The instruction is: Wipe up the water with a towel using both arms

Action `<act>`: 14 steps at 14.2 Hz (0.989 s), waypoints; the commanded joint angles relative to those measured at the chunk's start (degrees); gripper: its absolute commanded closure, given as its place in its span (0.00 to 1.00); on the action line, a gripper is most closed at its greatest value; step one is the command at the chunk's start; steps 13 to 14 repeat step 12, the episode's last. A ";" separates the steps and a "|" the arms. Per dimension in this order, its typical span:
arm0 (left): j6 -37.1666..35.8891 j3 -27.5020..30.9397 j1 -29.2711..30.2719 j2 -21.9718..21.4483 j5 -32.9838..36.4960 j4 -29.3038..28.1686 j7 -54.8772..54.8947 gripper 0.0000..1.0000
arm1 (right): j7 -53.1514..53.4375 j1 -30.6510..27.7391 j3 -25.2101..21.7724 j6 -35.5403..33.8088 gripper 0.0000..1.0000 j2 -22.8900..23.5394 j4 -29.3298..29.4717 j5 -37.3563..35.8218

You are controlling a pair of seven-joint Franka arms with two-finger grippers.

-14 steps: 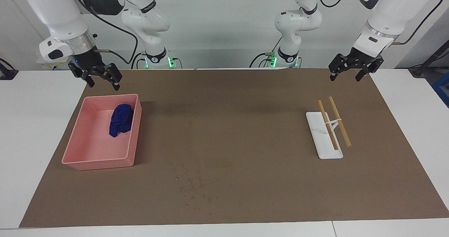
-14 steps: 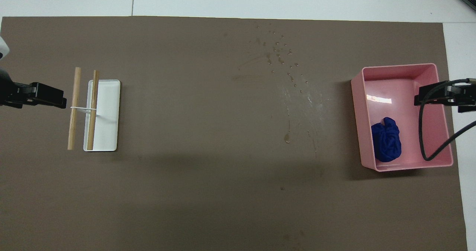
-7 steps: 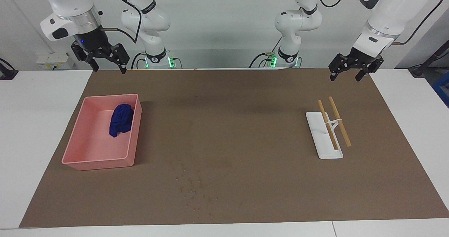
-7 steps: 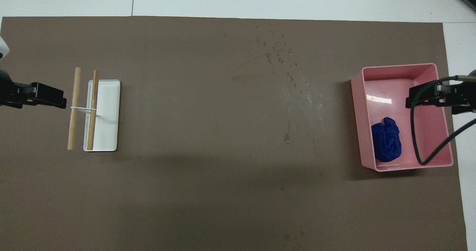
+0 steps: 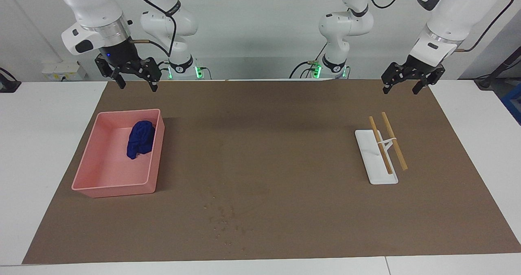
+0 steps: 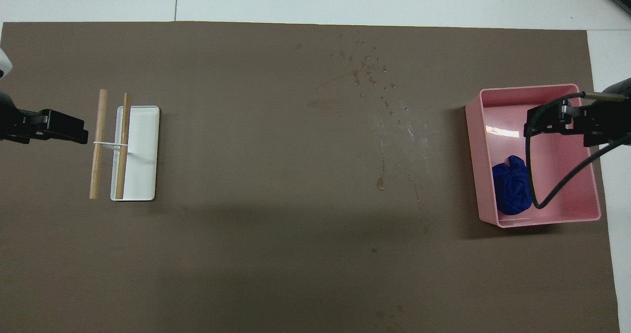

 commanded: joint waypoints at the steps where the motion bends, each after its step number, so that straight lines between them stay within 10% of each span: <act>1: -0.48 0.16 0.16 -1.26 -0.72 -1.27 0.49 0.00 | -5.13 -1.68 0.13 -0.69 0.00 -1.18 -1.52 -1.12; 14: -0.48 0.16 0.16 -1.26 -0.72 -1.27 0.49 0.00 | -5.33 -2.03 0.13 0.01 0.00 -2.67 -4.68 -1.12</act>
